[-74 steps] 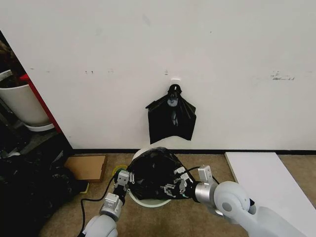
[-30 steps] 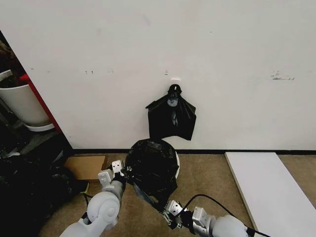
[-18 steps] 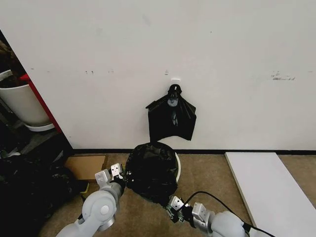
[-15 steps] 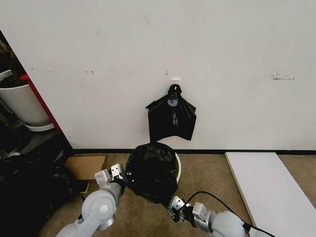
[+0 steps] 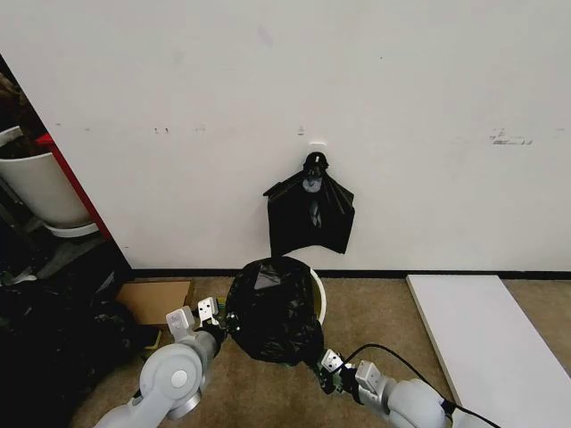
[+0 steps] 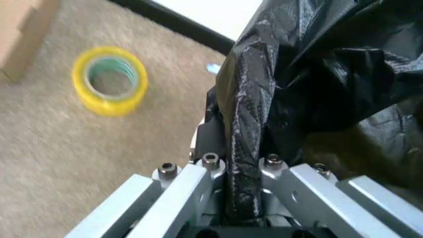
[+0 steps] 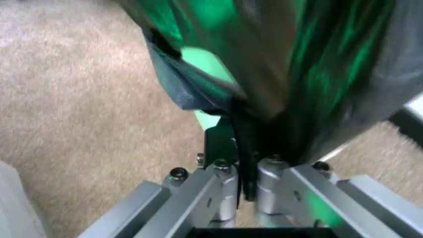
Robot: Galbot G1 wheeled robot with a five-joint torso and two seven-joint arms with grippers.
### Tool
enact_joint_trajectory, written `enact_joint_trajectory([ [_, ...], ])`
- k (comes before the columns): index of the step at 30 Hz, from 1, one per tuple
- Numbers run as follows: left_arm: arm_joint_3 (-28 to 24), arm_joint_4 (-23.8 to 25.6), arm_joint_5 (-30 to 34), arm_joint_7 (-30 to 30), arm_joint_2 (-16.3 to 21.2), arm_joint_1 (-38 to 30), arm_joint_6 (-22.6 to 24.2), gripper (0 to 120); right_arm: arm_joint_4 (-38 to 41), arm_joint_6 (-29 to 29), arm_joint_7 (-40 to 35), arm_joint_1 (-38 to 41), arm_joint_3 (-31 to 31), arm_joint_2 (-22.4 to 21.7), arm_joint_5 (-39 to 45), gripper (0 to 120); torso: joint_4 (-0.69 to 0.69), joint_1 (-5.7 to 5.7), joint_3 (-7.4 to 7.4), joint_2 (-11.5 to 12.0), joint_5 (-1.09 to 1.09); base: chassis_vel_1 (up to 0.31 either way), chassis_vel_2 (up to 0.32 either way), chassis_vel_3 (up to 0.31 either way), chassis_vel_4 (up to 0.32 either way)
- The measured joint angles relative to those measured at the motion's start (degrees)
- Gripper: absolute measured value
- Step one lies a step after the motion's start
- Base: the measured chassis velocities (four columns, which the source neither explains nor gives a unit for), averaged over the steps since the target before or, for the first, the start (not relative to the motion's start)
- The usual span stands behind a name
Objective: Place the garbage bag over the trash bin.
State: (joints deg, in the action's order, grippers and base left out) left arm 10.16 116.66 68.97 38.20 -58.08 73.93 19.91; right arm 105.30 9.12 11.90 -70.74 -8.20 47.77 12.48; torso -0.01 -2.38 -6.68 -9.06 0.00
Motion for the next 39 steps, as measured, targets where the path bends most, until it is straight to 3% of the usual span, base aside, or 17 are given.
enact_joint_trajectory([
  [6,-0.1,-2.8,-1.9,0.4,-1.1,-1.8,-2.9,0,4.3,-1.9,-0.4,-3.0,2.7,-1.9,-2.5,29,-0.01,0.0,0.0,0.0,-0.01,0.0,0.0,0.0,0.0],
  [15,-0.1,-4.8,-1.7,2.0,-1.6,-4.4,-5.0,0,6.8,-5.8,-0.3,-7.0,5.4,-4.4,-7.5,55,-0.01,0.0,0.0,0.0,-0.01,0.0,0.0,0.0,0.0],
  [17,-0.1,-5.3,-1.8,2.2,-1.7,-4.7,-5.4,0,8.0,-5.7,-1.3,-7.9,6.1,-4.9,-7.5,66,-0.02,0.0,0.0,0.0,0.0,0.0,0.0,0.0,0.0],
  [21,0.1,-5.7,-3.2,2.3,-1.8,-4.6,-5.9,0,11.1,1.2,-6.8,-8.0,6.5,-5.1,-2.5,78,-0.01,0.0,0.0,0.0,-0.01,0.0,0.0,0.0,0.0],
  [23,-0.3,-5.8,-5.6,2.1,-2.0,-4.2,-6.4,0,15.3,9.5,-16.0,-6.9,6.5,-3.7,7.4,86,0.0,0.0,0.0,0.0,-0.01,0.0,0.0,0.0,0.0],
  [26,-1.6,-5.3,-9.0,1.6,-2.4,-3.2,-6.7,0,19.0,12.4,-24.8,-4.1,6.3,-0.8,14.1,98,0.0,0.0,0.0,0.0,-0.01,0.0,0.0,0.0,0.0],
  [31,-2.6,-4.3,-11.1,1.4,-2.8,-2.2,-6.8,0,21.9,12.8,-27.3,-2.7,4.9,1.2,15.4,100,0.0,0.0,0.0,0.0,-0.02,0.0,0.0,0.0,0.0],
  [39,-3.0,-3.4,-12.2,1.4,-3.0,-1.6,-6.8,0,20.9,12.9,-23.9,-2.5,2.3,3.1,9.2,95,-0.01,0.0,0.0,0.0,-0.01,0.0,0.0,0.0,0.0],
])
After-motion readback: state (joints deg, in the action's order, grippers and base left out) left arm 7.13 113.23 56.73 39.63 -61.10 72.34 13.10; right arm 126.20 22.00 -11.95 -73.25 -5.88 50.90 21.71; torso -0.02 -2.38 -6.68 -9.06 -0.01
